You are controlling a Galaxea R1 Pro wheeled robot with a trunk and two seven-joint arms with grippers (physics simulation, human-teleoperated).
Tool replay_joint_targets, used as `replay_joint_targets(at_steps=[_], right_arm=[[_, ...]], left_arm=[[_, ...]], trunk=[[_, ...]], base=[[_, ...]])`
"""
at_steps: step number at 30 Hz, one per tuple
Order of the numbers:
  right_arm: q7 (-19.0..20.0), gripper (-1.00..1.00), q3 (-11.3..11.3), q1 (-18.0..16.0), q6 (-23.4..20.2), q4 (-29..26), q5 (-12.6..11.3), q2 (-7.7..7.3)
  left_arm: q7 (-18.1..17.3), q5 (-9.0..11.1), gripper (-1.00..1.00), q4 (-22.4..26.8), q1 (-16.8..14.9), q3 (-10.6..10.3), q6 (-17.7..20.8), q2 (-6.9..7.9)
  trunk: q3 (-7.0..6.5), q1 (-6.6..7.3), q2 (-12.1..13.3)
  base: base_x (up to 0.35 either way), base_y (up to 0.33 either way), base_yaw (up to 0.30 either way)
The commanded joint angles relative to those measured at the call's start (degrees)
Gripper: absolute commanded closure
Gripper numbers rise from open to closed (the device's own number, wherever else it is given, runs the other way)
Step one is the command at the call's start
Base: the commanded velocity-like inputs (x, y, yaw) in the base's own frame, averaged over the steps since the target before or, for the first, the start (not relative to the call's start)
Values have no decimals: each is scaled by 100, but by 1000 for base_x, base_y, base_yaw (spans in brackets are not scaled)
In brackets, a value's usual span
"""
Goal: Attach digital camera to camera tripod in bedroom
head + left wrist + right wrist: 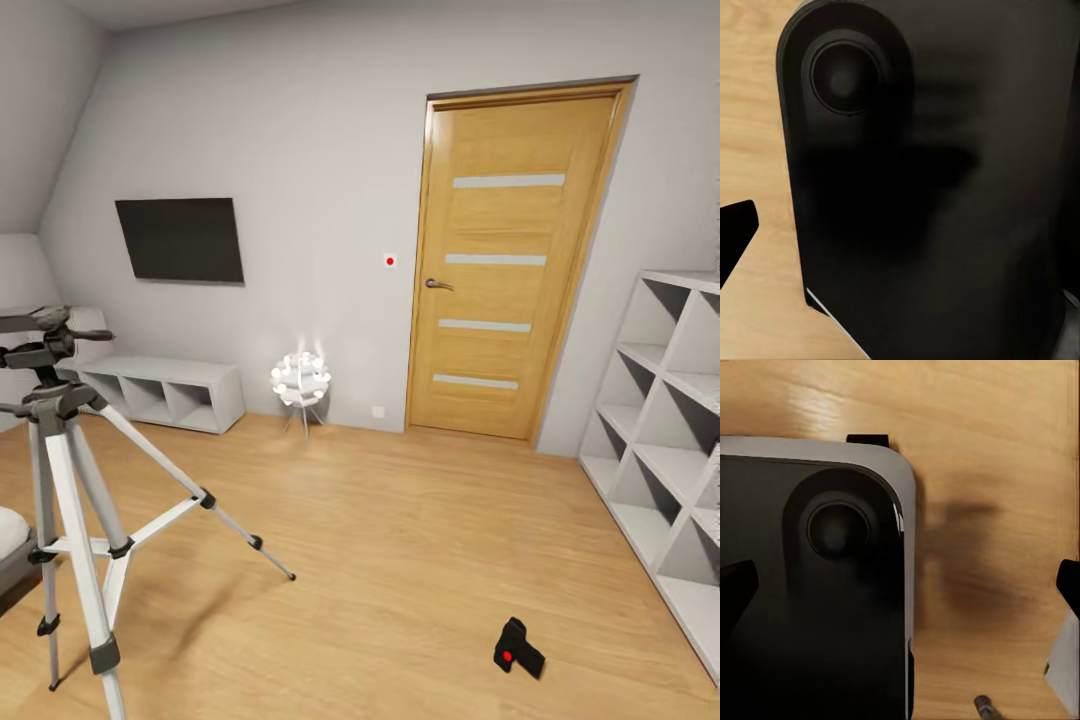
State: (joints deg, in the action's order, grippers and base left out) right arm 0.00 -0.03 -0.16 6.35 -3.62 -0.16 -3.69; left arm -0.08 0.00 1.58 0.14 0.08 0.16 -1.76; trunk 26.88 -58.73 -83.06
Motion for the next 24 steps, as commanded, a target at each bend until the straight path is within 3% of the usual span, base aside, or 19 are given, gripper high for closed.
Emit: replay_joint_targets(at_steps=[1, 10, 24], right_arm=[[0, -100, 1, -2, 16, 2, -2, 0], [0, -100, -1, -2, 17, 2, -2, 0], [-7, -100, -3, -2, 23, 2, -2, 0]], left_arm=[[-1, 0, -100, 9, 0, 1, 2, 0], [-1, 0, -100, 9, 0, 1, 2, 0], [-1, 0, -100, 9, 0, 1, 2, 0]], trunk=[[5, 0, -2], [5, 0, -2], [5, 0, -2]], base=[[17, -270, 0], [6, -207, 0], [1, -25, 0]])
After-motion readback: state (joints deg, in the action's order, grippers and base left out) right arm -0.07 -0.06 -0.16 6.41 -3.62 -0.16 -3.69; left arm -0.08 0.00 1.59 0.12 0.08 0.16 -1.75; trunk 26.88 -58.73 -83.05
